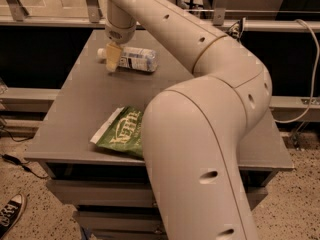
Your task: Place blue plastic bottle upright
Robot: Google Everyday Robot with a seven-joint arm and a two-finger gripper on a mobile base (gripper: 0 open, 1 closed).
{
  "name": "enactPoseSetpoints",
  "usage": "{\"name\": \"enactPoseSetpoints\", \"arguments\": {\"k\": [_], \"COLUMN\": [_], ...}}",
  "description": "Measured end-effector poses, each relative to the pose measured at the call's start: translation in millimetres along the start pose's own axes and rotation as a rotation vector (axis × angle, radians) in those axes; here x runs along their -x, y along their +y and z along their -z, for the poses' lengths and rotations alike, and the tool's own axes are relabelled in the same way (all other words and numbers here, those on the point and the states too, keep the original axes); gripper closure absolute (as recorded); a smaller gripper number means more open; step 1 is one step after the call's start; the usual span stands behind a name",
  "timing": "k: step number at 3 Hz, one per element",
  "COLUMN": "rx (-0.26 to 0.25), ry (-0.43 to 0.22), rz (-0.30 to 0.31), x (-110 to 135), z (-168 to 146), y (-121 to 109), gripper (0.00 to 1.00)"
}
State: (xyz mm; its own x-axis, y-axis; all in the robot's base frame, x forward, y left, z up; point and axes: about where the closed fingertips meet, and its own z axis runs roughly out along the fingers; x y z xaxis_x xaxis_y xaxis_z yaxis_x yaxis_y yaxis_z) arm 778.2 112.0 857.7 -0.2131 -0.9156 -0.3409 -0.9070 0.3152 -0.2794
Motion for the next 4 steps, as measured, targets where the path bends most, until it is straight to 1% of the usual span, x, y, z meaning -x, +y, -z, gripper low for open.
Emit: {"name": "enactPoseSetpoints", "arguments": {"k": [1, 2, 3, 4], "rx": [-0.011, 0.002, 0.007, -0.009], "ry": [0.029, 0.045, -0.029, -0.197], "rz": [0.023, 0.058, 0.077, 0.082], "x": [-2, -6, -5, -4], "z": [4, 8, 37, 93], "y": [-2, 4, 7, 6], "gripper": [0.48, 0.72, 0.95, 1.0]}}
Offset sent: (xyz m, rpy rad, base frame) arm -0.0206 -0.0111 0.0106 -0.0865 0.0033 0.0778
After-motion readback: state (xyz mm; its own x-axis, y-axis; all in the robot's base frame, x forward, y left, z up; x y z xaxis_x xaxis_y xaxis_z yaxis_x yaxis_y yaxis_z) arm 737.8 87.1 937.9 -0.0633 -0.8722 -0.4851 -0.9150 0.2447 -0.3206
